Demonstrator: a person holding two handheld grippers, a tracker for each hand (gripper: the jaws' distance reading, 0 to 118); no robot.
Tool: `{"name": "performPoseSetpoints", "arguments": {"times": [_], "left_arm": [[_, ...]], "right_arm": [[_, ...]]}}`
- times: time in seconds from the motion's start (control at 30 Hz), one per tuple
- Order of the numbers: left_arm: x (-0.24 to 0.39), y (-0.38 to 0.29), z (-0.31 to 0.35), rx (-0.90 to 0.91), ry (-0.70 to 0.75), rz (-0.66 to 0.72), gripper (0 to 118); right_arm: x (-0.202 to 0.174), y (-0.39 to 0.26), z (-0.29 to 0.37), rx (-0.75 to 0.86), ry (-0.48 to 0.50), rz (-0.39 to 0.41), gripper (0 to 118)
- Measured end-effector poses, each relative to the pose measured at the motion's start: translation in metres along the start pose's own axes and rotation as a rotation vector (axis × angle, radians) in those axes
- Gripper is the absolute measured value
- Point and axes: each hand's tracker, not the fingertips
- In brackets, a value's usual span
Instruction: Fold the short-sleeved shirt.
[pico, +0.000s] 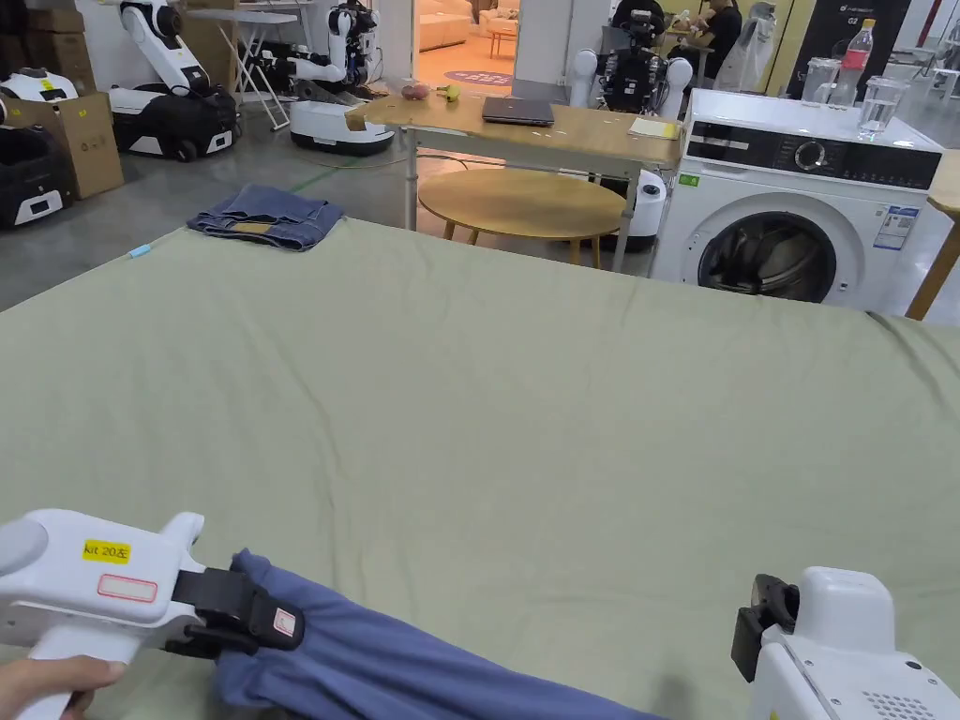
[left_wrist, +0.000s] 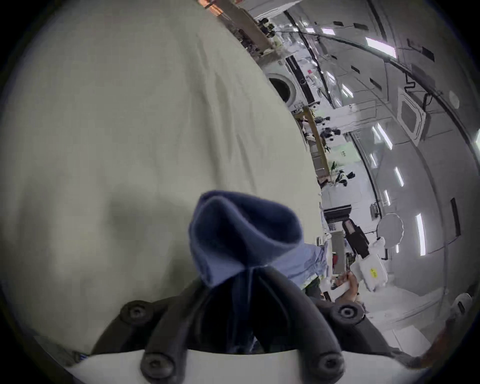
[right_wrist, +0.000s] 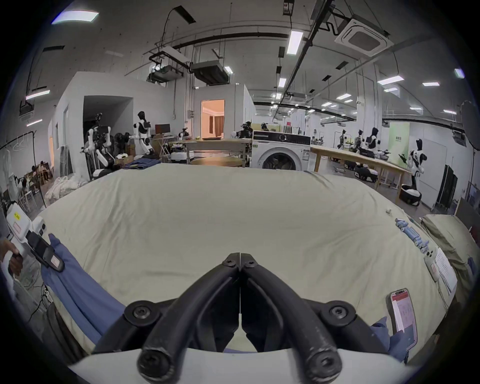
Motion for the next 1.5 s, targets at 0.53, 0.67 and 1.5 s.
{"name": "performPoseSetpoints", "arguments": {"times": [0.53, 0.67, 1.5], "left_arm": [[0.055, 0.009, 0.059, 0.03, 0.245, -0.016, 2], [0.081, 0.006, 0.05, 0.026, 0.143, -0.04, 2], [0.13, -0.034, -0.189, -0.316, 0.169, -0.101, 50]], "right_arm": [[-0.008, 0.002, -0.008, -0.013, 0.042, 0.002, 0], [-0.01, 0.0, -0.007, -0.014, 0.043, 0.018, 0], [0.027, -0.012, 0.003, -0.061, -0.03, -0.033, 0]]}}
